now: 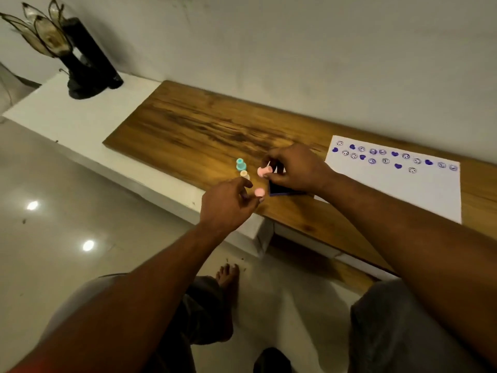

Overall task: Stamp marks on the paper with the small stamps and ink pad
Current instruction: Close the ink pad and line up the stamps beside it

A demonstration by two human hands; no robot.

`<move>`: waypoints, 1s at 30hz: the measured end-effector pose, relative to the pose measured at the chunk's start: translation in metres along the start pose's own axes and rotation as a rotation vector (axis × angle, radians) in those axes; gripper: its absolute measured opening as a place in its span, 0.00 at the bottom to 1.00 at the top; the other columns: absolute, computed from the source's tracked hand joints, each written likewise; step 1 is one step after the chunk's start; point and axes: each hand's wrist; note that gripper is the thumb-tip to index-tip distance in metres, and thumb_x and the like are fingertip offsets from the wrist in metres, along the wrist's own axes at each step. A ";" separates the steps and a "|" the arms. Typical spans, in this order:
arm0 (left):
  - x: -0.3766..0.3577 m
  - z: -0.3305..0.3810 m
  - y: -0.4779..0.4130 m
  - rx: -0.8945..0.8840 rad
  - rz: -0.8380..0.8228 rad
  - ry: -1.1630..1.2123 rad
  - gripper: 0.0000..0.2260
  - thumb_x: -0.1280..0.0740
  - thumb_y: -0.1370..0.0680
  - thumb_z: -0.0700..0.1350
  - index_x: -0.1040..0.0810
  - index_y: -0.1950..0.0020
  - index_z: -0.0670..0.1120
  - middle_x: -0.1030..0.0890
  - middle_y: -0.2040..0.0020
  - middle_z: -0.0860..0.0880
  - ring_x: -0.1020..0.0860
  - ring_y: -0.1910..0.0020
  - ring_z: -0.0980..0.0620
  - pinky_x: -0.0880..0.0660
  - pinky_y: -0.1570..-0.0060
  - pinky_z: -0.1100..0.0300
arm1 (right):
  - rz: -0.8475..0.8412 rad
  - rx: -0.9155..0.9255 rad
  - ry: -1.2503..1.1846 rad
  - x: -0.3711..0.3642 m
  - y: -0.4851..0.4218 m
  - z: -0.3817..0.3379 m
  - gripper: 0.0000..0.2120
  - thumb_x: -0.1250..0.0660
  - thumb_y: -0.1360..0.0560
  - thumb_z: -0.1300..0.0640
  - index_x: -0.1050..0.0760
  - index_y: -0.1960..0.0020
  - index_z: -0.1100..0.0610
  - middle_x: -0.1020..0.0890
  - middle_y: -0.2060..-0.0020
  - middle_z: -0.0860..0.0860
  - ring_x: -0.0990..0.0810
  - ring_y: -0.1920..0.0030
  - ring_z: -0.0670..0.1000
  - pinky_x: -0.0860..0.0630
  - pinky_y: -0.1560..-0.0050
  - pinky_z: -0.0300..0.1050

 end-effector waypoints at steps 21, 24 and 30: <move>-0.030 0.000 -0.002 0.047 -0.059 0.074 0.13 0.31 0.24 0.61 0.19 0.45 0.55 0.26 0.63 0.61 0.29 0.65 0.63 0.36 0.69 0.64 | -0.264 0.060 0.204 -0.017 -0.014 -0.010 0.13 0.26 0.26 0.45 0.17 0.44 0.48 0.16 0.54 0.48 0.19 0.55 0.47 0.20 0.55 0.44; -0.030 0.001 -0.003 0.052 -0.062 0.073 0.13 0.31 0.24 0.60 0.19 0.44 0.54 0.27 0.63 0.60 0.29 0.66 0.63 0.37 0.69 0.64 | -0.263 0.077 0.249 -0.017 -0.016 -0.011 0.13 0.28 0.25 0.45 0.17 0.43 0.49 0.16 0.53 0.49 0.19 0.55 0.48 0.22 0.55 0.44; -0.032 0.004 -0.003 0.062 -0.057 0.054 0.16 0.32 0.25 0.61 0.20 0.43 0.54 0.26 0.63 0.59 0.29 0.66 0.62 0.36 0.70 0.64 | -0.282 0.086 0.320 -0.017 -0.019 -0.020 0.13 0.30 0.21 0.48 0.17 0.40 0.52 0.14 0.52 0.51 0.21 0.58 0.47 0.27 0.57 0.42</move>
Point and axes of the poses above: each hand's wrist, its own y-axis away from the middle knuckle, its own x-axis out of the back of the hand, z = x × y
